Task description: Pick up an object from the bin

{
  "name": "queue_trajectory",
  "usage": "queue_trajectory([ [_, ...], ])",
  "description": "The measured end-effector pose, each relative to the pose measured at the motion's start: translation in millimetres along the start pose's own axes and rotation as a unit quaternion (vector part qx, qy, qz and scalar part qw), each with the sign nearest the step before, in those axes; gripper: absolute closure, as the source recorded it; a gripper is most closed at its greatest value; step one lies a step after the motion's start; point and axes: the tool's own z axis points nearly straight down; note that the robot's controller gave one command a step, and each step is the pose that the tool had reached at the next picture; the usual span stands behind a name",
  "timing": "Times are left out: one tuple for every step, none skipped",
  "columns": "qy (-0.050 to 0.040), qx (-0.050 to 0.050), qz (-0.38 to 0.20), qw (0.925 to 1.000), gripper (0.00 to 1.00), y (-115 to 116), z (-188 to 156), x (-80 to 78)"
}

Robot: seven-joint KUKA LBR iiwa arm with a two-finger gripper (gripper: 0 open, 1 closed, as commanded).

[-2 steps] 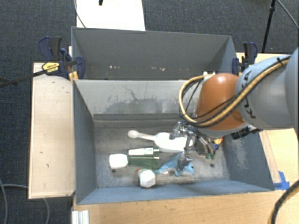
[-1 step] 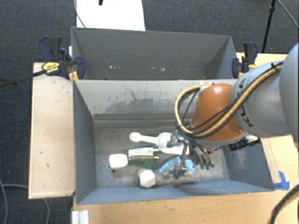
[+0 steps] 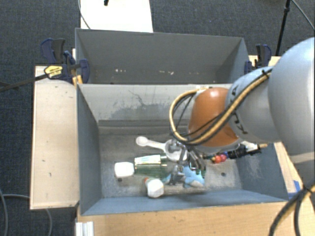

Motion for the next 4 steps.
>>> queue_trajectory([
  [-0.0104,-0.003,0.025,0.9996,1.00,-9.6,-3.7,4.6],
  [-0.0104,-0.003,0.025,0.9996,1.00,-9.6,-3.7,4.6],
  [-0.0067,-0.002,0.024,0.9997,1.00,-9.9,-9.9,5.9],
  [-0.0029,-0.001,0.024,0.9997,1.00,-10.1,-29.0,5.7],
])
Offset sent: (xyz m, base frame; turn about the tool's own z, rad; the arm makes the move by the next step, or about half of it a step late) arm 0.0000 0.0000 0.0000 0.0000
